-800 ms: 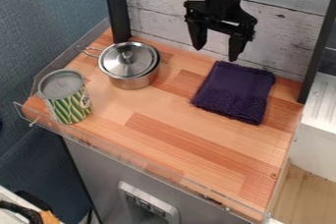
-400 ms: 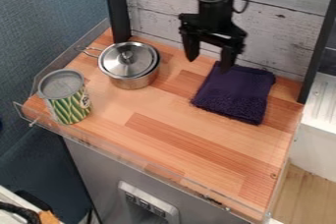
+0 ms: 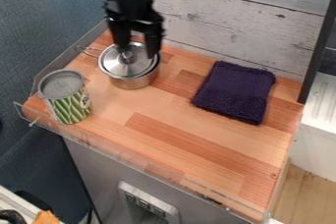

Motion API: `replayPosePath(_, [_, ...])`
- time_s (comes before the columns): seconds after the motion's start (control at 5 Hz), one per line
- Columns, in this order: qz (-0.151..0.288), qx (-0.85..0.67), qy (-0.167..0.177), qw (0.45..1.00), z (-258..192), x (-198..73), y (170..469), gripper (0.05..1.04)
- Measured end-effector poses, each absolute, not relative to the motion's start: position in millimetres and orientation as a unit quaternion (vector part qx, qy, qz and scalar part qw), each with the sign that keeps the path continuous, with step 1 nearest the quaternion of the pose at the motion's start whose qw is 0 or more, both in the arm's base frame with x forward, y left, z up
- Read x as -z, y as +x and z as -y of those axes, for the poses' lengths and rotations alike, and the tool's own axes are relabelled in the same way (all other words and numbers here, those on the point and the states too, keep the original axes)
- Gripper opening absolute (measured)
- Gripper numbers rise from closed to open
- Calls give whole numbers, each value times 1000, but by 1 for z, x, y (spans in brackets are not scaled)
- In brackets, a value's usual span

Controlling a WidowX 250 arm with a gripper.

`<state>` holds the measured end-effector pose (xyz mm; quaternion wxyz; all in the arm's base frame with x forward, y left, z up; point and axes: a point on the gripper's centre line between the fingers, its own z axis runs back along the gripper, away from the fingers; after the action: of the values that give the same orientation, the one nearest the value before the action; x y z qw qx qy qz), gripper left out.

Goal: Move the can in the bottom center of the table

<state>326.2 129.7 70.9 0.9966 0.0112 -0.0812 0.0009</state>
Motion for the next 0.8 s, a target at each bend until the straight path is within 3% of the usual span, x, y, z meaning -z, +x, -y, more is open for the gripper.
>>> replayPosePath(0.2, [69, -1, 13, 997, -182, -71, 296, 999])
replayPosePath(0.4, [81, 0, 44, 996, -228, -85, 280, 1000])
replayPosePath(0.8, [50, -51, 65, 995, -289, -68, 260, 1000])
